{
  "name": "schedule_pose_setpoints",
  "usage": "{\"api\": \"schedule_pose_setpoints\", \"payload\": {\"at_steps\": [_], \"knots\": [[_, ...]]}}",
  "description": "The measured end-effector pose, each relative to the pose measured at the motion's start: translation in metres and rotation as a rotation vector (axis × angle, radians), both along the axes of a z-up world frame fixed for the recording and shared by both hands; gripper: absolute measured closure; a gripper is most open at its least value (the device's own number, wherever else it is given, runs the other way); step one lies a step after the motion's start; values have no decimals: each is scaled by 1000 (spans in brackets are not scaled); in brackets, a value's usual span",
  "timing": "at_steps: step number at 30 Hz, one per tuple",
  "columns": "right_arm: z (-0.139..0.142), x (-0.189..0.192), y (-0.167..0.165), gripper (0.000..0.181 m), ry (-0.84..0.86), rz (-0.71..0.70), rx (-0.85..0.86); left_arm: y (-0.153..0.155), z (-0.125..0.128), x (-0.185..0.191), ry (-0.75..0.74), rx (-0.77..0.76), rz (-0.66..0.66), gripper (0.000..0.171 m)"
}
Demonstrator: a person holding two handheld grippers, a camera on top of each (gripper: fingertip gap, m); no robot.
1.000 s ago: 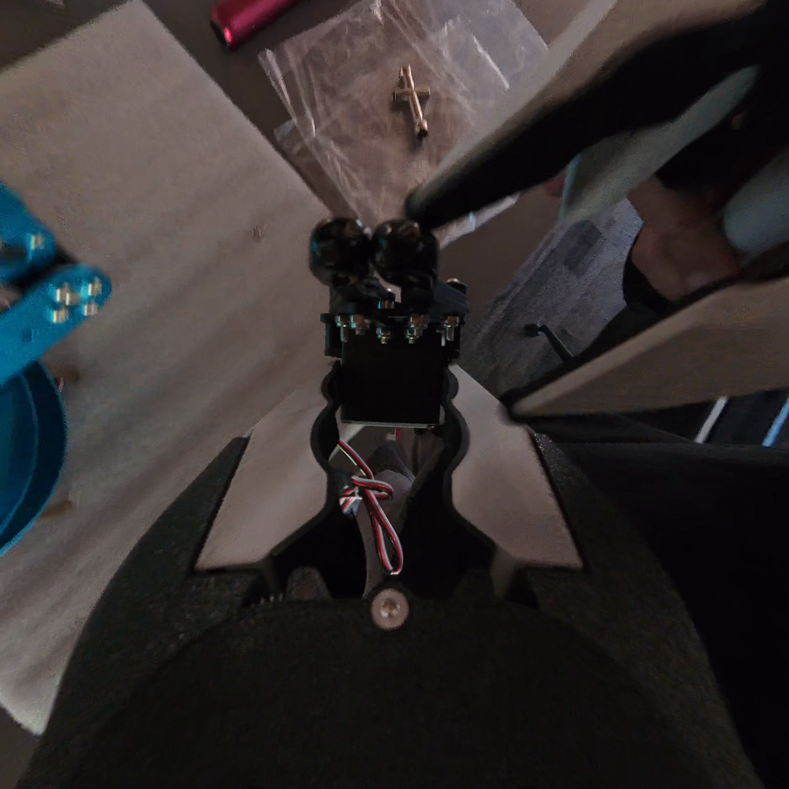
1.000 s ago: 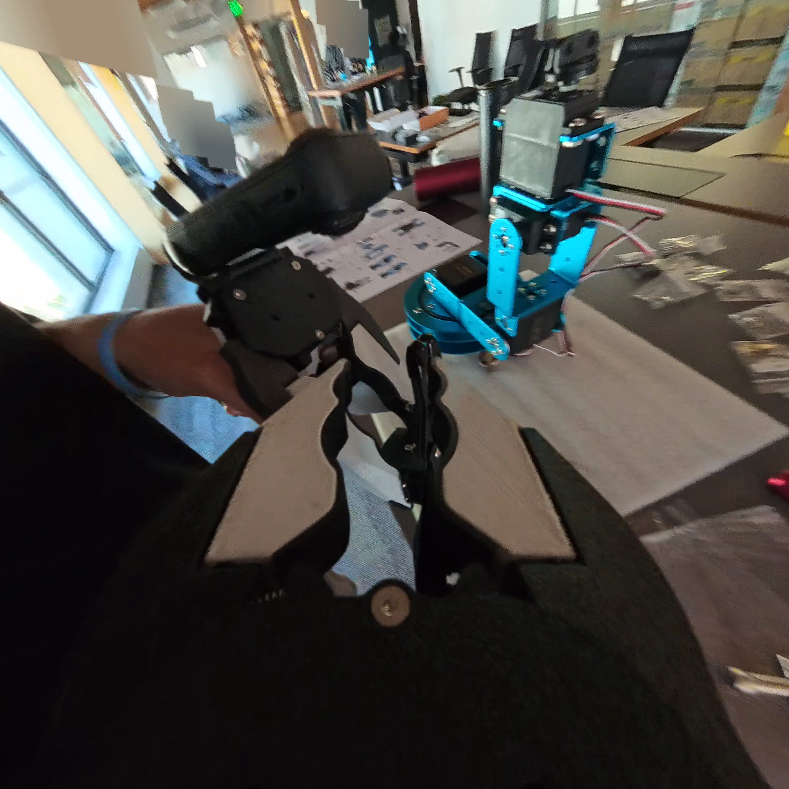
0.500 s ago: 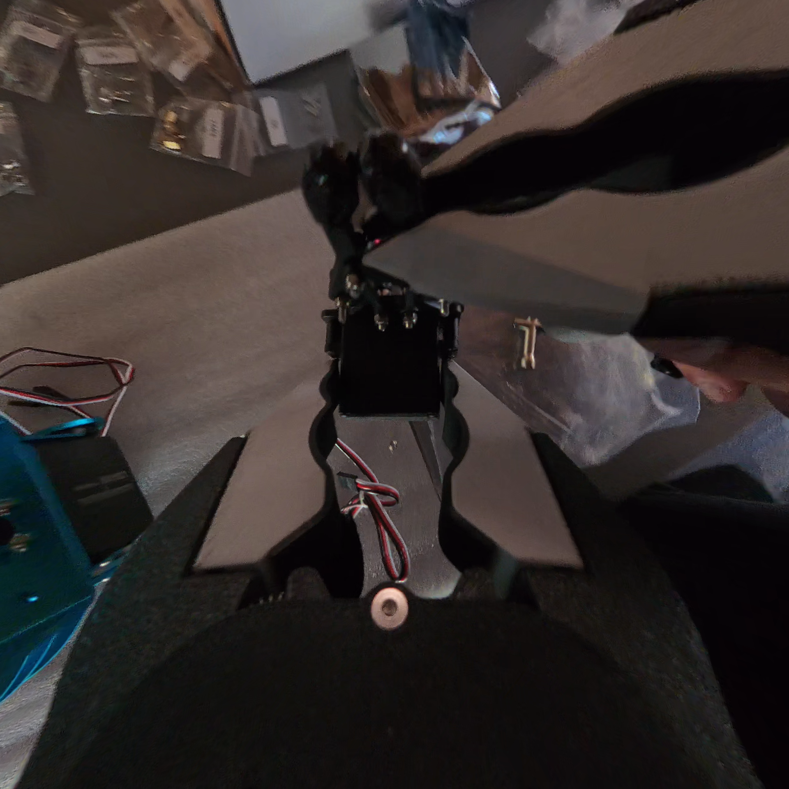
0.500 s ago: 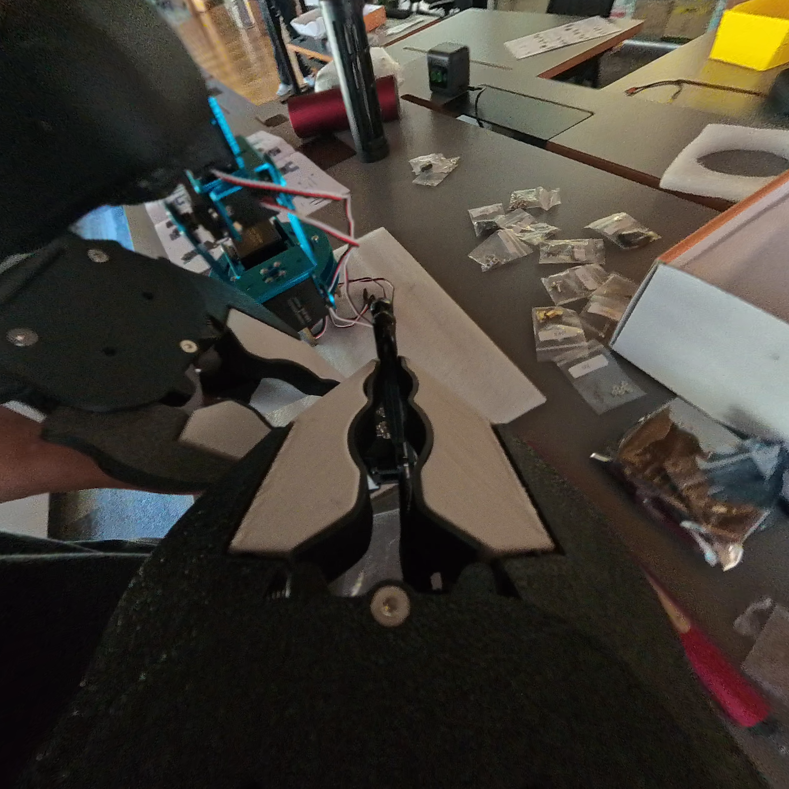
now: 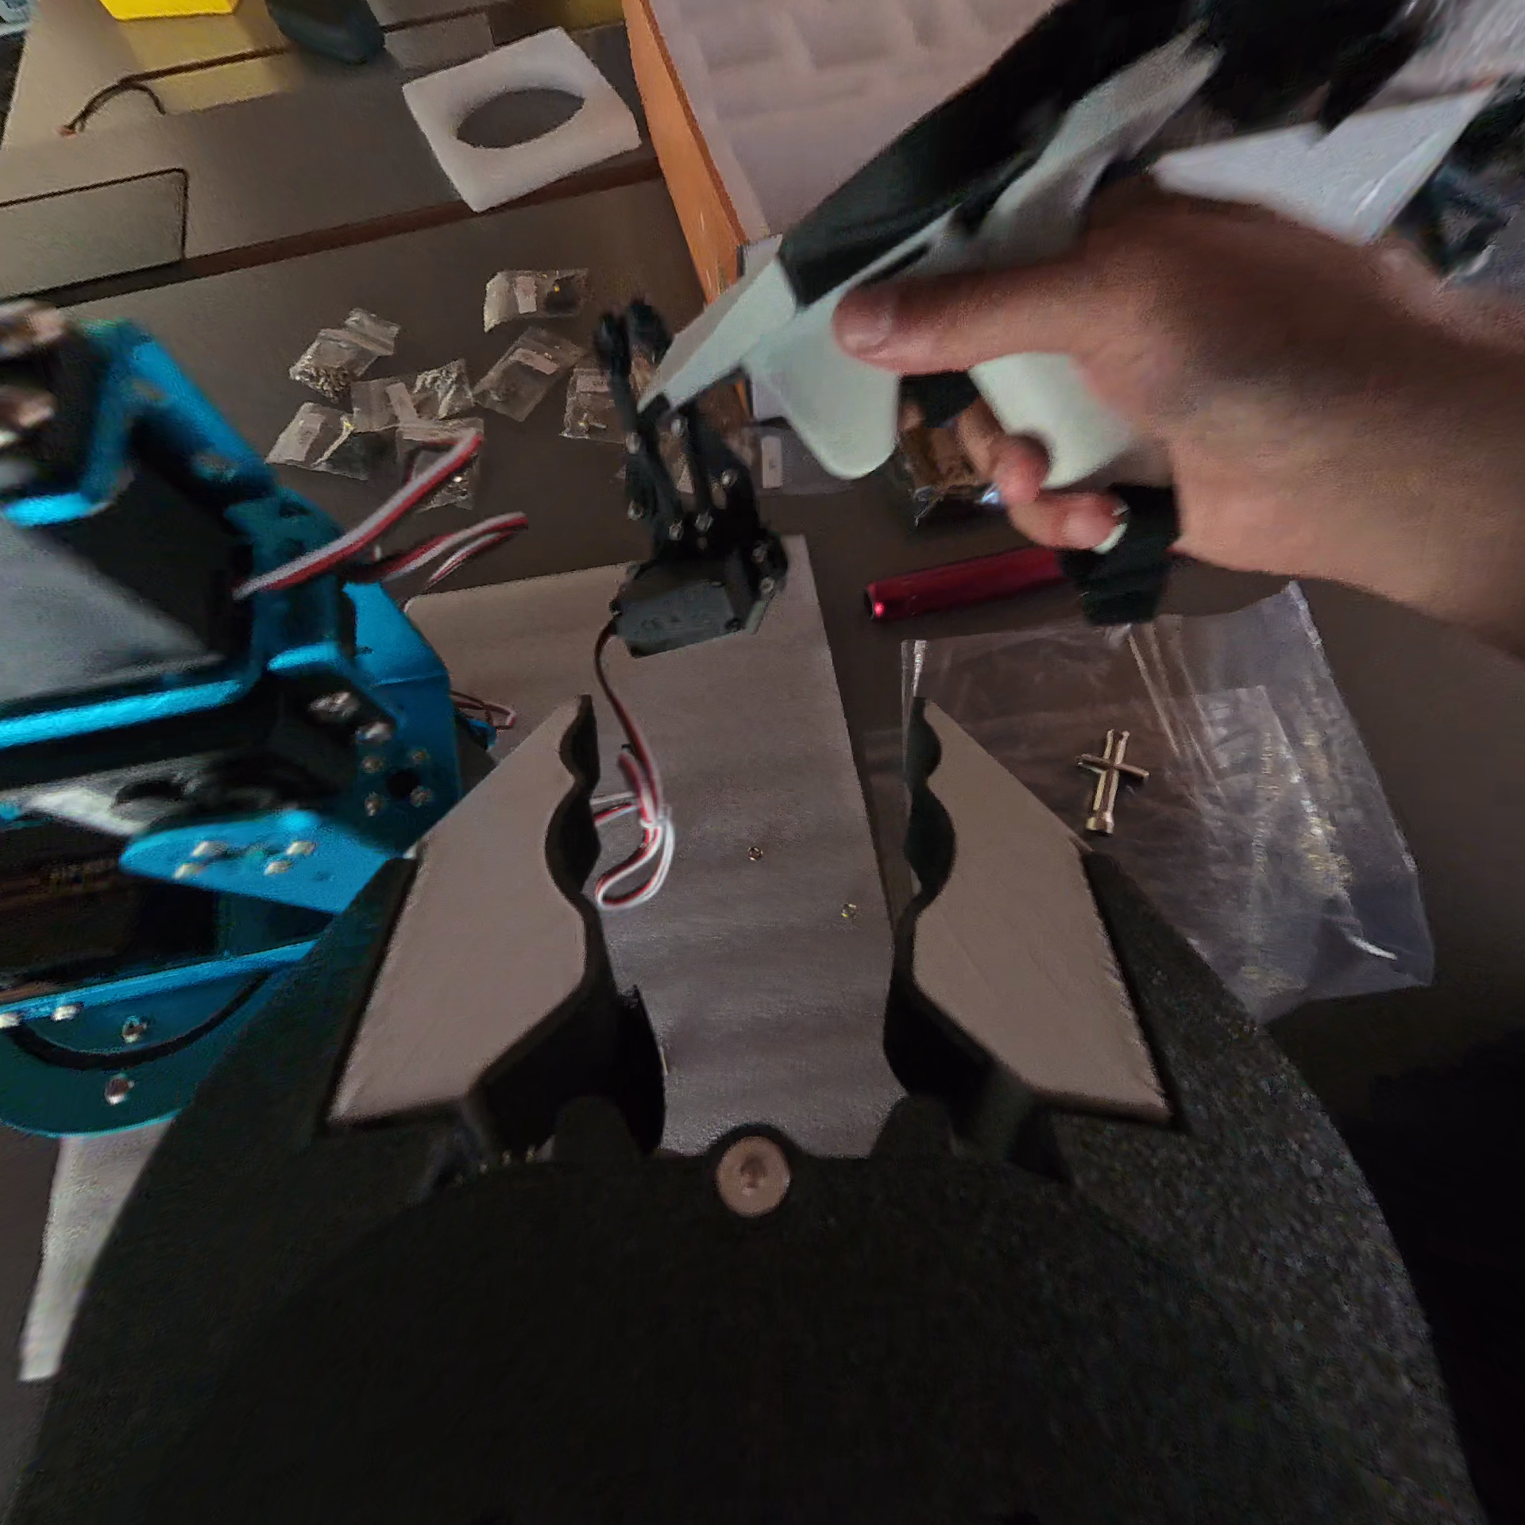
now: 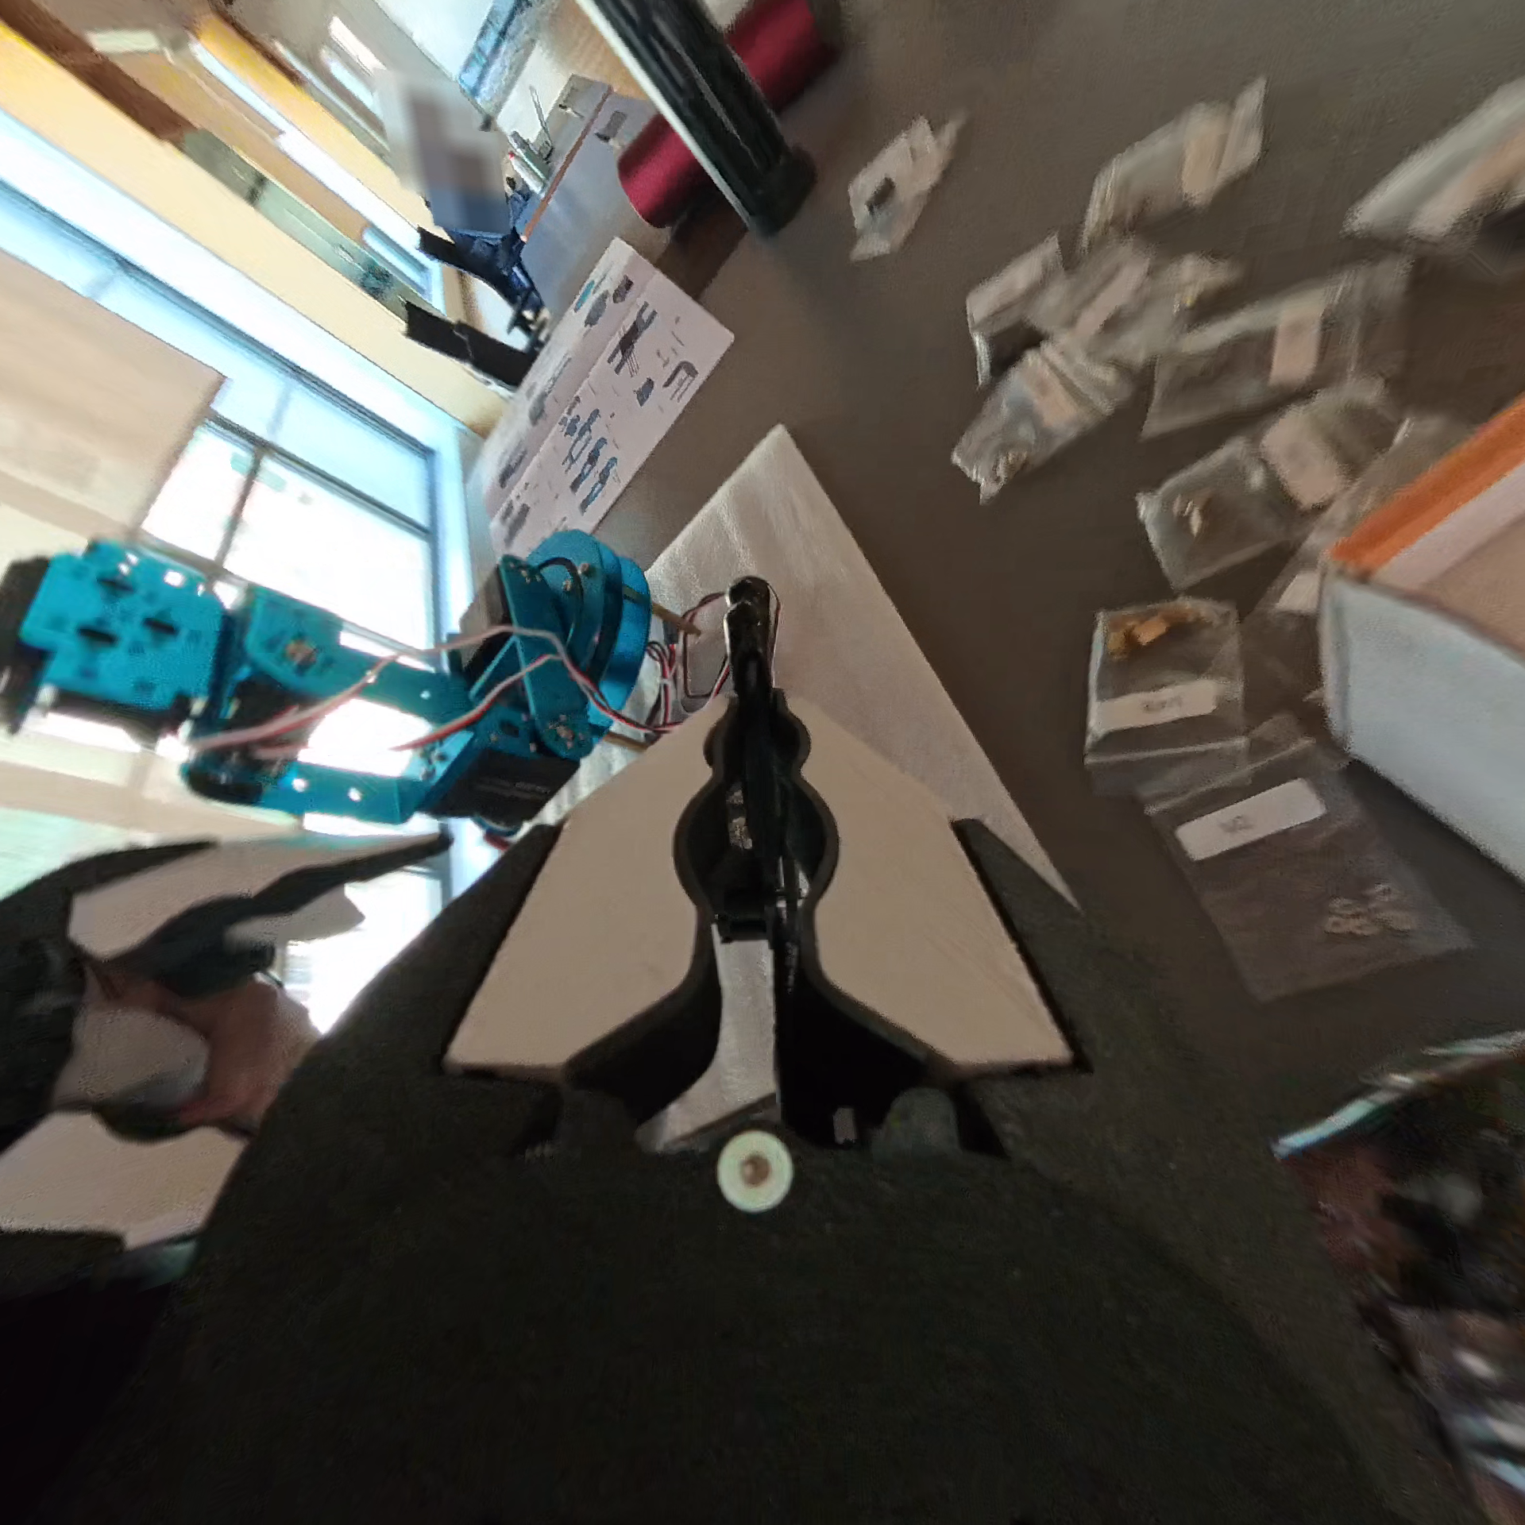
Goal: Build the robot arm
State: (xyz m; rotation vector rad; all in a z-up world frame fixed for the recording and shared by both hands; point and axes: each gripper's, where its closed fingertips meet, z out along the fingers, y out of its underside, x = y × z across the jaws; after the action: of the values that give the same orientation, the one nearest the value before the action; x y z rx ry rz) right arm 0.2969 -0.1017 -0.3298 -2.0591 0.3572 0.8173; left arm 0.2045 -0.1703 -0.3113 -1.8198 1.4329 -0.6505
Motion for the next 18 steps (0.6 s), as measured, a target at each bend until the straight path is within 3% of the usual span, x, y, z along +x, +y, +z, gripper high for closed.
{"api": "schedule_pose_setpoints", "payload": {"at_steps": [2,4,6,8,15,18], "knots": [[-20,-9,10,178,178,8,-75,-1,9,-8,-59,-42,2,99],[-38,-27,18,178,242,48,-124,0,17,-18,-103,-71,-4,100],[-55,-41,26,177,215,66,-164,5,23,-32,-134,-83,-3,102],[-61,-37,35,178,185,18,-167,13,24,-50,-135,-83,-10,115],[-87,-16,21,166,-20,4,-328,50,24,-114,-152,-108,-8,106],[-88,-10,17,160,-104,-16,-338,56,9,-130,-121,-133,-70,104]]}}
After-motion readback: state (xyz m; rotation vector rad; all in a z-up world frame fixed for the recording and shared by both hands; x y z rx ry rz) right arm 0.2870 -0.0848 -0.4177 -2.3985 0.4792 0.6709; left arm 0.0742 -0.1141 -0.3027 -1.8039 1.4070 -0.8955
